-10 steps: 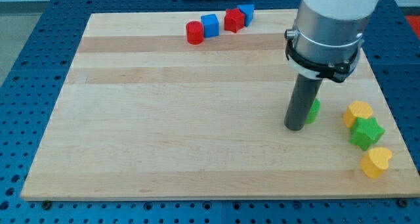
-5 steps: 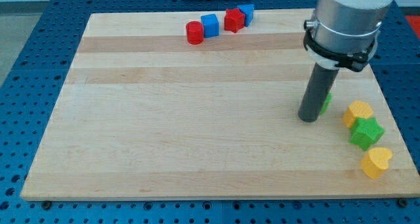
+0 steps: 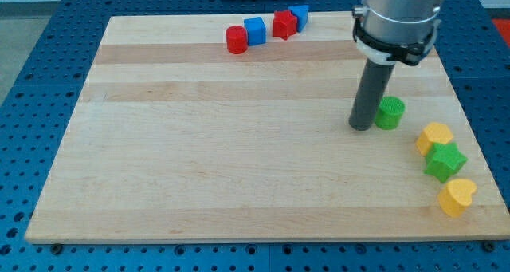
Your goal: Push the green circle to the top of the yellow hexagon
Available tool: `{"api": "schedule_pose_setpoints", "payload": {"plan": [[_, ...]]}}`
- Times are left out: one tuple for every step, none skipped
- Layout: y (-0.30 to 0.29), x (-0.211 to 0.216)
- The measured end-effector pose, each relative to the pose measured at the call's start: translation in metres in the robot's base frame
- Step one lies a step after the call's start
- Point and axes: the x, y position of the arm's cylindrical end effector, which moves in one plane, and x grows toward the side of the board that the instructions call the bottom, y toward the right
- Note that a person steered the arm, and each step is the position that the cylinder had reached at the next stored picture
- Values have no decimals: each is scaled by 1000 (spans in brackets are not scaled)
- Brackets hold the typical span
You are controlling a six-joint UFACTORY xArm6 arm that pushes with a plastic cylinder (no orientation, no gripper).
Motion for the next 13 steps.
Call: {"api": "schedule_pose_setpoints", "payload": {"plan": [[-8,-16],[-8,-19],[-8,-17],[-5,-16],[0,-16],[8,-16],[16,-16],[22,-16],[28,-16],[36,-16],[42,-16],[50,-16],[54,-16]]}}
